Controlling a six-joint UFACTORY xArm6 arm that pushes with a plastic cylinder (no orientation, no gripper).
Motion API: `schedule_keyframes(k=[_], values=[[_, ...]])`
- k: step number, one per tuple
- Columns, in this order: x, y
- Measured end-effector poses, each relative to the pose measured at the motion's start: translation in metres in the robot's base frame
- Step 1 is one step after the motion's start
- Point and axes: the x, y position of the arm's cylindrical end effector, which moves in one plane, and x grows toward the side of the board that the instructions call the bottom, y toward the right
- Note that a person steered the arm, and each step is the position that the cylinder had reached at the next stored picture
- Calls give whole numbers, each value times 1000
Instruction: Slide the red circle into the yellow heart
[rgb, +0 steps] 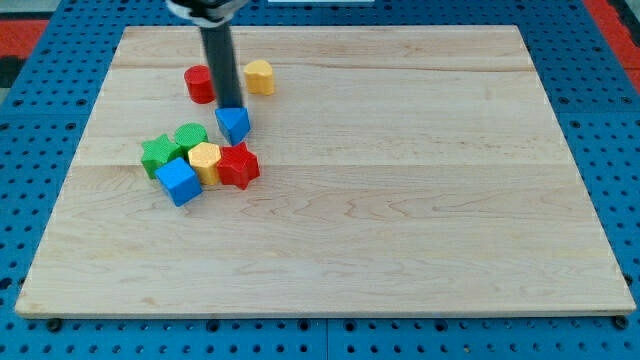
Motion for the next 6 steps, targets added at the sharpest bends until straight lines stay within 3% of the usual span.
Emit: schedule_keyframes(k=[2,4,6], values=[[-12,-100],[-33,-1],[-57,14]])
